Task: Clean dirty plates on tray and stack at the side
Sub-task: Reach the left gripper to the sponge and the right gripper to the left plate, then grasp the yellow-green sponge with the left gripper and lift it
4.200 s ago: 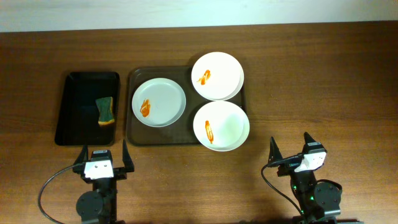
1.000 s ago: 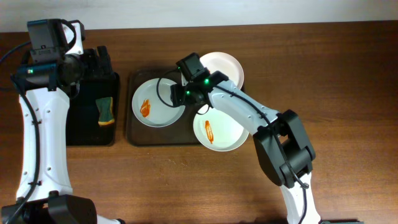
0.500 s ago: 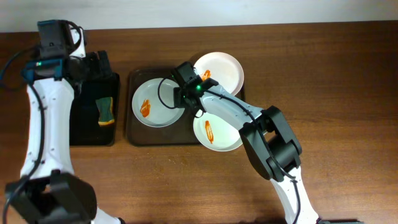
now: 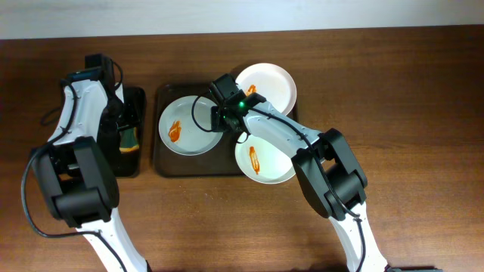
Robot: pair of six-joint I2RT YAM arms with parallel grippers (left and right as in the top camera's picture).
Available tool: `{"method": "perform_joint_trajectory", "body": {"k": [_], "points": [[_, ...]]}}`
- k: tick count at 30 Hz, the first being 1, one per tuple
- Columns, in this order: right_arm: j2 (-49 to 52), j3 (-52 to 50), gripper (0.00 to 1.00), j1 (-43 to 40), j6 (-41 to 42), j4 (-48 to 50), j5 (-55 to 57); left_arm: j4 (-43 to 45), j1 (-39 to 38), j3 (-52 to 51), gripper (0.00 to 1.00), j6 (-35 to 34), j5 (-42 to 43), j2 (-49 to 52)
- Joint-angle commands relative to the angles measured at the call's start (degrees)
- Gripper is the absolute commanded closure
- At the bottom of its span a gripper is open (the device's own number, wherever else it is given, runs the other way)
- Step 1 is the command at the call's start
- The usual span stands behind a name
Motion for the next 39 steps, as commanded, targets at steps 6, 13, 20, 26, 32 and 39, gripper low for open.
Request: {"method": "perform_joint_trajectory", "body": {"k": [6, 13, 20, 26, 32, 39], "points": [[1.49, -0.31, 0.96, 0.11, -0.76, -1.07, -1.05, 0.94, 0.35, 0.68, 0.45, -1.33, -0.66, 5.99], [1.49, -0.31, 0.96, 0.11, -0.74, -1.07, -4.48, -1.22, 0.35, 3.13, 0.99, -1.29, -0.61, 7.74], [0.68, -0.28, 0.96, -1.05, -0.96, -1.6, -4.72, -19.26, 0.28, 26.69, 0.99, 10.86, 4.44, 7.74], [0.61, -0.28, 0.96, -4.26, -2.45, -1.7, -10.51, -21.2, 0.35, 27.28, 0.99, 16.15, 9.53, 7.76], [0.61, -0.28, 0.96, -4.52, -2.45, -1.7, -12.0, -20.79, 0.09, 27.28, 0.99, 11.17, 3.78, 7.76], [0.61, -0.28, 0.96, -4.52, -2.4, -1.68, -12.0, -12.72, -13.07, 23.04, 0.99, 6.32, 8.17, 8.41]]}}
